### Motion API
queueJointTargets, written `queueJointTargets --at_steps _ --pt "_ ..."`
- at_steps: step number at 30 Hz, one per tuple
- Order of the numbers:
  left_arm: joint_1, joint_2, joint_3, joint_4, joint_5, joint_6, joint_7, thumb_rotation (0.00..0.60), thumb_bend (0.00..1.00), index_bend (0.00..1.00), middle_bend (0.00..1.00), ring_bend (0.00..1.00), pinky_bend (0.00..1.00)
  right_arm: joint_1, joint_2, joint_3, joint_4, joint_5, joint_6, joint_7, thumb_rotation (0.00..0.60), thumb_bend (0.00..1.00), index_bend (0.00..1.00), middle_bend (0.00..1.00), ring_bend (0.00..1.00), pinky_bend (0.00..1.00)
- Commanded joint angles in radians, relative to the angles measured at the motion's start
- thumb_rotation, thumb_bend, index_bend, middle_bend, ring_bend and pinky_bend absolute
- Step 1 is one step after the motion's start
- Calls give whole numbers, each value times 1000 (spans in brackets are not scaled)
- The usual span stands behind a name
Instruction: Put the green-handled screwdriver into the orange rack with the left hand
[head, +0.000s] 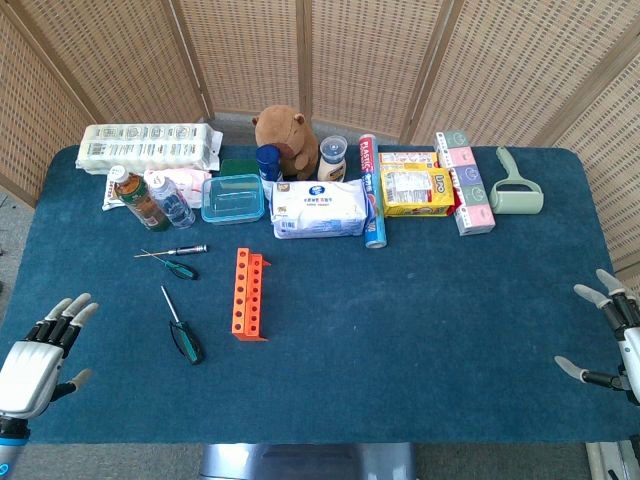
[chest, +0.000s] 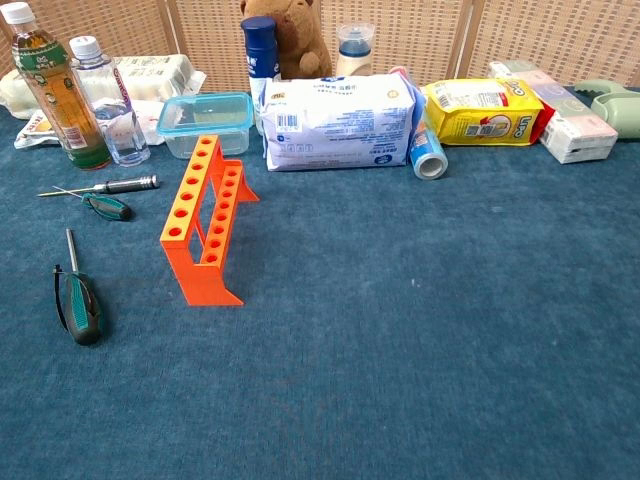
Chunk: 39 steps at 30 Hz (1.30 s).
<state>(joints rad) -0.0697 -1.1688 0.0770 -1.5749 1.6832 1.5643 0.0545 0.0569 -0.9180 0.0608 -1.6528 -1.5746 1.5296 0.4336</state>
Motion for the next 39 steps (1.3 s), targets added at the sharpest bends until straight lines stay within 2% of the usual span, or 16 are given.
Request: queueJointTargets --at_steps 1,8,9,11,12,13,16,19,23,33,39 --pt "5 -1 -4 -6 -13 -1 8 600 146 0 49 67 255 -7 2 -1 -1 -5 15 4 600 59 163 23 0 0" --pt "-15 -9 -19 -20 -2 -24 53 600 145 0 69 78 260 -5 4 -1 -2 -5 13 12 600 59 163 23 0 0" --pt "-25 -10 -21 -26 3 -38 70 600 145 0 143 128 286 -5 4 -1 -1 -6 13 13 600 59 163 23 0 0" --pt "-52 -15 -31 -39 5 -75 110 600 145 0 379 311 405 -3 3 0 -1 -4 11 12 600 59 163 23 0 0" --pt "-76 -20 -39 -48 3 -112 129 600 145 0 520 437 504 -1 3 0 -1 -2 6 12 600 59 163 23 0 0" --pt "-97 -24 -44 -52 3 -143 137 600 145 3 614 531 591 0 3 -1 -1 0 3 13 600 59 163 23 0 0" --pt "-161 -43 -56 -45 -3 -243 155 600 145 56 701 618 679 2 5 -2 2 2 -4 18 600 59 162 23 0 0" --pt "-216 -73 -67 -28 -25 -338 182 600 144 149 722 633 693 -2 8 -1 2 -1 8 28 600 59 162 23 0 0" --pt "-257 -109 -75 -12 -57 -411 215 600 144 203 726 635 696 -3 11 1 7 6 8 46 600 59 162 23 0 0" --pt "-298 -180 -79 7 -121 -488 301 600 146 354 727 636 697 -3 17 2 12 5 11 73 600 59 161 23 0 0" --pt "-309 -197 -77 11 -150 -500 326 600 153 380 727 635 698 -4 19 3 15 9 12 84 600 59 162 23 0 0"
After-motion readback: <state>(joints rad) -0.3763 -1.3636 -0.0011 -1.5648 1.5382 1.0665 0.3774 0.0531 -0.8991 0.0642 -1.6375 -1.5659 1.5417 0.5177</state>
